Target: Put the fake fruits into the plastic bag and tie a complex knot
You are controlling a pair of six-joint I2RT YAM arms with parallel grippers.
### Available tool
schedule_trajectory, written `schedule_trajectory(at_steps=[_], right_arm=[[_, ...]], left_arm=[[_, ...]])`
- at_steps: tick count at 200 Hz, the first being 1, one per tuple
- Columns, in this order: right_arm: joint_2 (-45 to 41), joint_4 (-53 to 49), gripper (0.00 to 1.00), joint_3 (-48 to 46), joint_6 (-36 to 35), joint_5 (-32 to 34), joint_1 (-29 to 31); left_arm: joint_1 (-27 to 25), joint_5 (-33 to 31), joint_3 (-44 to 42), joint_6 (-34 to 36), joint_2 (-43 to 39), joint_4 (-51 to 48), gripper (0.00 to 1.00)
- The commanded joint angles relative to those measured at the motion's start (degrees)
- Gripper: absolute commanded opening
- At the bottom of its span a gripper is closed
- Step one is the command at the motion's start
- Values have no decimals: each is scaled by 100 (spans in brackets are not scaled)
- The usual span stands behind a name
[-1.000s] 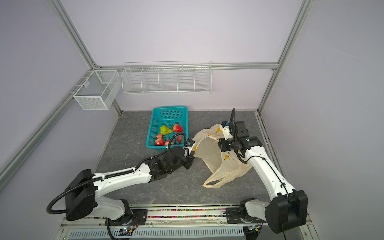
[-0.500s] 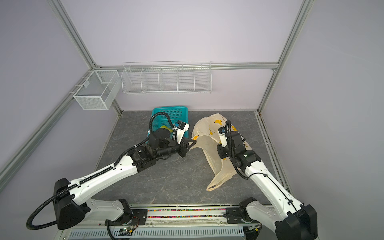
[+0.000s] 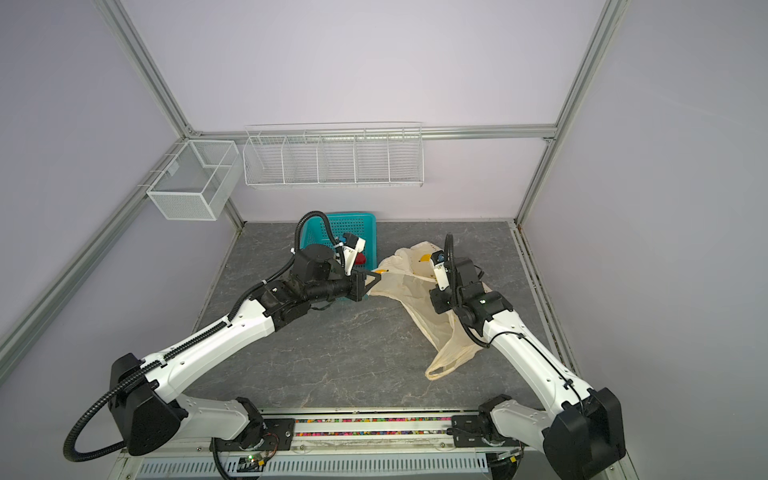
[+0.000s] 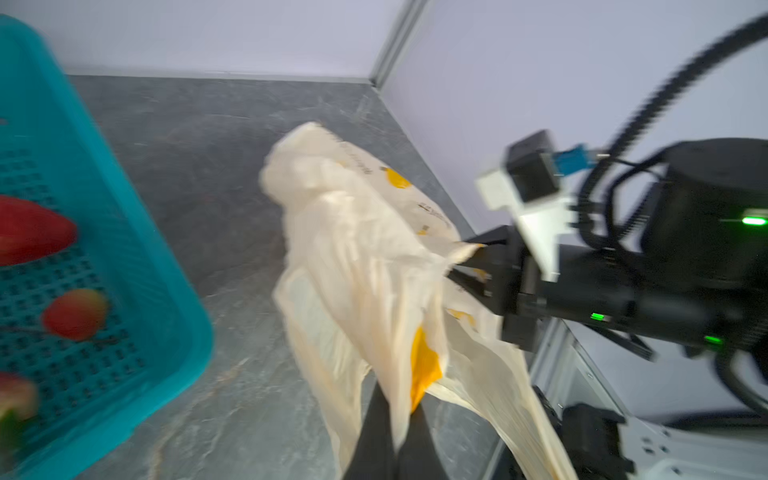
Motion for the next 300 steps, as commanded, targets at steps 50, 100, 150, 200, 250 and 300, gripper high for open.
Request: schedule_trajectory(at_steps=[50,100,150,200,250,300], right_arm=[[-187,-1432,7,701,997,-3042,-1376],[210,-779,7,477,1728,-3417,-1774],[432,193,7,77,2568,-3745,-1901],[681,514,7,135,2638,-3802,-1832],[1129,601,7,490,2349,-3763,-1589],[1364,620,7,725,2113,-3727,-1490]], left_arm=[[120,-2041,333,823,867,-621,10],[129,-844,-218,1083,348,136,53],[364,668,-809,1040,-549,477,81],[1030,1110,-1567,217,-1412,1432,88],[1860,-1255,-546,501,-354,-156,85],[2285,-1786,1359,1378,1890,-1450,83]])
